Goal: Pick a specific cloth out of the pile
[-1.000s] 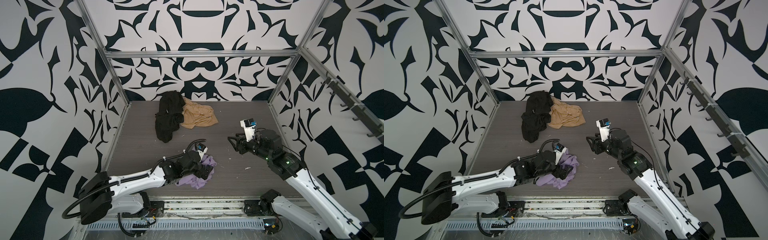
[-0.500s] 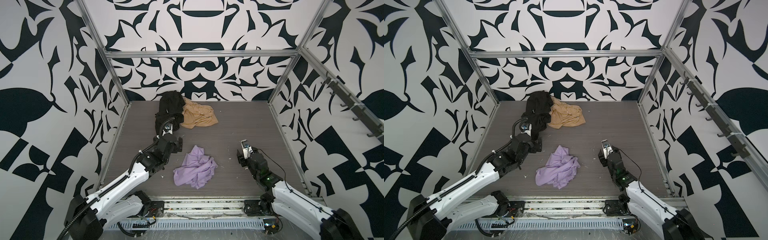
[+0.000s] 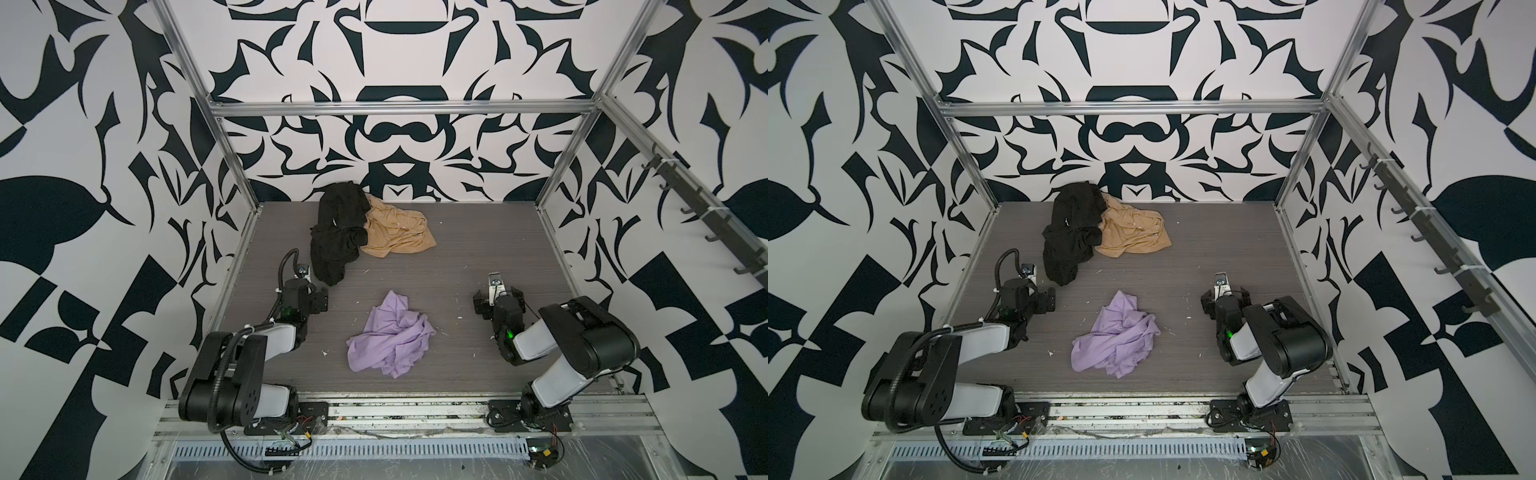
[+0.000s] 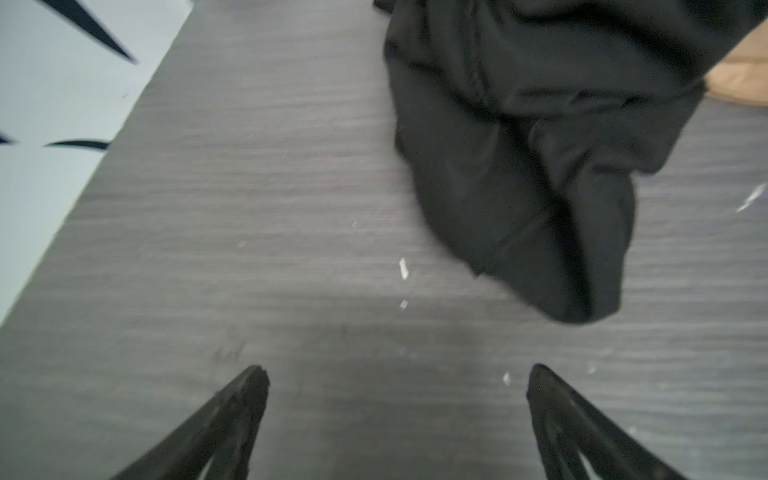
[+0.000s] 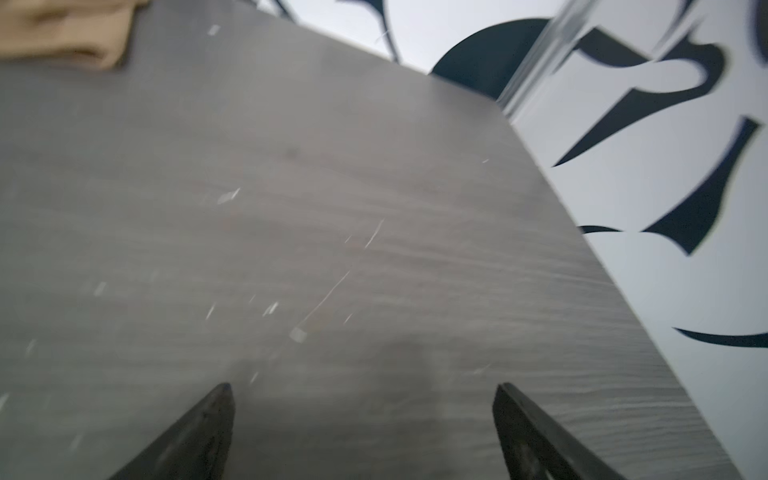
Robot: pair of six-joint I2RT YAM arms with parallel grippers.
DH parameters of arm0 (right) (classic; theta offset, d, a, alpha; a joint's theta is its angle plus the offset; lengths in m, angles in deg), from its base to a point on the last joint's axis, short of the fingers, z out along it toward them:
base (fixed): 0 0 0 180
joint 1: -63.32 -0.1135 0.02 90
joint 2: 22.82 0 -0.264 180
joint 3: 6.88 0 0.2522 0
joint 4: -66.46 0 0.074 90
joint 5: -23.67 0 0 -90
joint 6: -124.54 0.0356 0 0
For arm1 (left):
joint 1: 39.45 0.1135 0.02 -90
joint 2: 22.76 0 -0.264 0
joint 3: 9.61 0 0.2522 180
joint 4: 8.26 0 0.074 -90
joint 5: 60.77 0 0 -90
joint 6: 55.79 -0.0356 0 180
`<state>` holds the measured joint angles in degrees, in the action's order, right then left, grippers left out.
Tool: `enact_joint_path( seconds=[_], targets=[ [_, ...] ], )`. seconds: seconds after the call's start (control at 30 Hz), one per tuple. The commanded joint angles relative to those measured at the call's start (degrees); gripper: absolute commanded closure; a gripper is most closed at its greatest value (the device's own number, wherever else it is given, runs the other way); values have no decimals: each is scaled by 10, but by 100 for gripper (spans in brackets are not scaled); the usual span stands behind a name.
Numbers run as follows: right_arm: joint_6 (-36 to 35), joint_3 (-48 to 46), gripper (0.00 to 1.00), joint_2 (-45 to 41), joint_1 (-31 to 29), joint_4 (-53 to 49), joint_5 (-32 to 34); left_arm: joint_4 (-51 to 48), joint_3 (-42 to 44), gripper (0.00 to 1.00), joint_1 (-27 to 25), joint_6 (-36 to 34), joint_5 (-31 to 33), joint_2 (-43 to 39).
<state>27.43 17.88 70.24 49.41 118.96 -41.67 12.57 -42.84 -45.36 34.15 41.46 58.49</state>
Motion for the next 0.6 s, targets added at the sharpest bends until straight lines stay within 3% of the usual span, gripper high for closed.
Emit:
enact_joint_path(
  seconds=[0.0,0.07,0.2,0.57],
  targets=[
    [27,34,0,-11,1,27,30,177,1,0,29,13,-64,55],
    [25,41,0,-13,5,10,10,218,-3,0,28,1,-67,88],
    [31,58,0,-20,22,-36,-37,182,-18,0,32,11,-66,85],
    [34,65,0,-27,36,-60,-74,186,-15,0,32,15,-62,80]
  ],
)
